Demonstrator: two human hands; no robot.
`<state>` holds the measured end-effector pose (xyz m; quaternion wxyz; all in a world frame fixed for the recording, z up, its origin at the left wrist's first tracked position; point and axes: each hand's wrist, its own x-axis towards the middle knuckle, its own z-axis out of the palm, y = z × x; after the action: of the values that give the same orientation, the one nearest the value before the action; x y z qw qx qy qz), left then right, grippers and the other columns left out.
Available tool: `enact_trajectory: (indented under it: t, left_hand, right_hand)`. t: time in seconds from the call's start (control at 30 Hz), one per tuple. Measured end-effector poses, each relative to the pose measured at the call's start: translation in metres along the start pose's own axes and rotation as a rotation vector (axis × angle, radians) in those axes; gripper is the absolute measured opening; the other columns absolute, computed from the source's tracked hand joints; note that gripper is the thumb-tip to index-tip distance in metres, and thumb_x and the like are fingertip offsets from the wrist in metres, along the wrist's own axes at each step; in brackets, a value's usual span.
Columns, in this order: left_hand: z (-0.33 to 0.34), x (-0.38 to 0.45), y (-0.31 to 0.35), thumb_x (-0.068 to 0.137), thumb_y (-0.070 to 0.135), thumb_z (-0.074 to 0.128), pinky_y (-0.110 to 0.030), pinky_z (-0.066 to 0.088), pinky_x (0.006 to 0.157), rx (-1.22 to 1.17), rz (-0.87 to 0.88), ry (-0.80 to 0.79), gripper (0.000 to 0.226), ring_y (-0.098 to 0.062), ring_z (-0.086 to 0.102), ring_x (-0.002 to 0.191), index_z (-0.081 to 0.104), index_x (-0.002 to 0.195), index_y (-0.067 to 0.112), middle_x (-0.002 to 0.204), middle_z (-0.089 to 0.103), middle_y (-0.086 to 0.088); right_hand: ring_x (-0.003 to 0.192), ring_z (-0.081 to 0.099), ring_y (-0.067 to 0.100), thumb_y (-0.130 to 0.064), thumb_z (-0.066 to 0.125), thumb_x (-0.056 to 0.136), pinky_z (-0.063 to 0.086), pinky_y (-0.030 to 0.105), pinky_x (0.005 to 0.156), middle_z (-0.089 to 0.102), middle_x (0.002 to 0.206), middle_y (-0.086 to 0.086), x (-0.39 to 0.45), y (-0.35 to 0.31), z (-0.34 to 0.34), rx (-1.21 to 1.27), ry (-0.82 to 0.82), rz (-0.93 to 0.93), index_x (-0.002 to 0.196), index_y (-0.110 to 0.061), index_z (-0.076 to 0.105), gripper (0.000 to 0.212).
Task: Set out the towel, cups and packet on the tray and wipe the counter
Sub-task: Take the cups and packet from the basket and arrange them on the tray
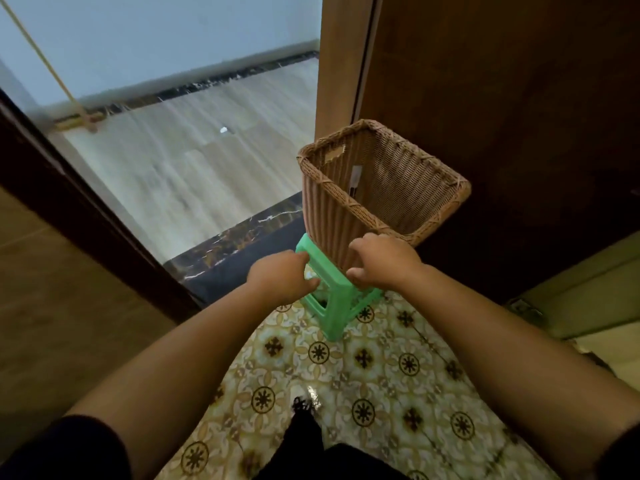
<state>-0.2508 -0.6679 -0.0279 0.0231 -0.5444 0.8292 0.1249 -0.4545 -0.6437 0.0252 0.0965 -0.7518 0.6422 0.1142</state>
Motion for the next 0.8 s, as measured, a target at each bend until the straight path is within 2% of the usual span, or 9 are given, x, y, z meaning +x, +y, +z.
enact_trajectory:
  t: [0.07, 0.17, 0.3, 0.4, 0.53, 0.63, 0.73, 0.8]
  left_hand:
    - [0.002, 0.032, 0.002, 0.084, 0.063, 0.052, -0.031, 0.046, 0.053, -0.013, 0.006, 0.024, 0.05, -0.016, 0.056, 0.072, 0.057, 0.113, 0.023, 0.086, 0.056, 0.004]
    - [-0.002, 0.083, 0.002, 0.086, 0.062, 0.052, -0.035, 0.052, 0.059, -0.026, -0.001, 0.041, 0.055, -0.022, 0.064, 0.086, 0.055, 0.123, 0.022, 0.107, 0.065, -0.002]
    - [-0.013, 0.145, 0.003, 0.088, 0.06, 0.047, -0.037, 0.053, 0.058, -0.028, -0.017, 0.08, 0.049, -0.024, 0.064, 0.083, 0.055, 0.117, 0.022, 0.104, 0.065, -0.004]
    - [-0.019, 0.178, 0.004, 0.088, 0.059, 0.047, -0.034, 0.047, 0.053, -0.041, -0.035, 0.152, 0.046, -0.026, 0.063, 0.082, 0.056, 0.113, 0.022, 0.101, 0.064, -0.006]
    - [-0.016, 0.212, 0.002, 0.089, 0.057, 0.046, -0.043, 0.052, 0.072, -0.077, -0.082, 0.183, 0.048, -0.029, 0.061, 0.098, 0.054, 0.118, 0.02, 0.112, 0.062, -0.008]
    - [-0.009, 0.235, 0.007, 0.091, 0.056, 0.044, -0.044, 0.054, 0.079, -0.116, -0.171, 0.197, 0.053, -0.027, 0.06, 0.102, 0.05, 0.127, 0.019, 0.119, 0.061, -0.008]
    - [0.001, 0.253, 0.021, 0.091, 0.053, 0.047, -0.042, 0.054, 0.079, -0.128, -0.239, 0.29, 0.047, -0.024, 0.059, 0.1, 0.054, 0.12, 0.018, 0.116, 0.061, -0.006]
    - [0.004, 0.267, 0.032, 0.091, 0.048, 0.052, -0.041, 0.052, 0.085, -0.098, -0.304, 0.368, 0.04, -0.024, 0.056, 0.107, 0.058, 0.117, 0.018, 0.122, 0.06, -0.006]
  right_hand:
    - [0.121, 0.054, 0.03, -0.055, 0.058, 0.091, 0.047, 0.047, 0.093, 0.057, 0.13, 0.005, 0.023, 0.018, -0.003, 0.001, 0.002, 0.02, 0.134, -0.021, 0.052, 0.054]
    - [0.12, 0.053, 0.031, -0.053, 0.057, 0.093, 0.047, 0.048, 0.095, 0.057, 0.13, 0.007, 0.061, 0.042, -0.013, 0.013, -0.027, 0.051, 0.134, -0.019, 0.052, 0.054]
    - [0.12, 0.053, 0.031, -0.052, 0.057, 0.093, 0.046, 0.048, 0.096, 0.056, 0.13, 0.007, 0.109, 0.079, -0.022, 0.029, -0.051, 0.086, 0.134, -0.019, 0.052, 0.053]
    - [0.119, 0.053, 0.031, -0.053, 0.057, 0.093, 0.046, 0.047, 0.093, 0.056, 0.13, 0.007, 0.144, 0.103, -0.024, 0.044, -0.061, 0.096, 0.135, -0.018, 0.051, 0.055]
    - [0.118, 0.055, 0.028, -0.051, 0.057, 0.094, 0.047, 0.045, 0.092, 0.057, 0.13, 0.005, 0.195, 0.133, -0.017, 0.068, -0.077, 0.093, 0.136, -0.019, 0.052, 0.053]
    - [0.116, 0.056, 0.026, -0.05, 0.057, 0.094, 0.05, 0.044, 0.092, 0.058, 0.128, 0.004, 0.236, 0.158, -0.004, 0.051, -0.133, 0.042, 0.134, -0.02, 0.053, 0.05]
    - [0.113, 0.057, 0.024, -0.049, 0.057, 0.094, 0.05, 0.043, 0.09, 0.059, 0.124, 0.002, 0.283, 0.182, 0.013, 0.027, -0.217, -0.048, 0.129, -0.022, 0.055, 0.044]
    - [0.111, 0.057, 0.023, -0.048, 0.057, 0.094, 0.051, 0.042, 0.089, 0.059, 0.122, 0.002, 0.316, 0.197, 0.027, 0.007, -0.267, -0.117, 0.127, -0.023, 0.056, 0.041]
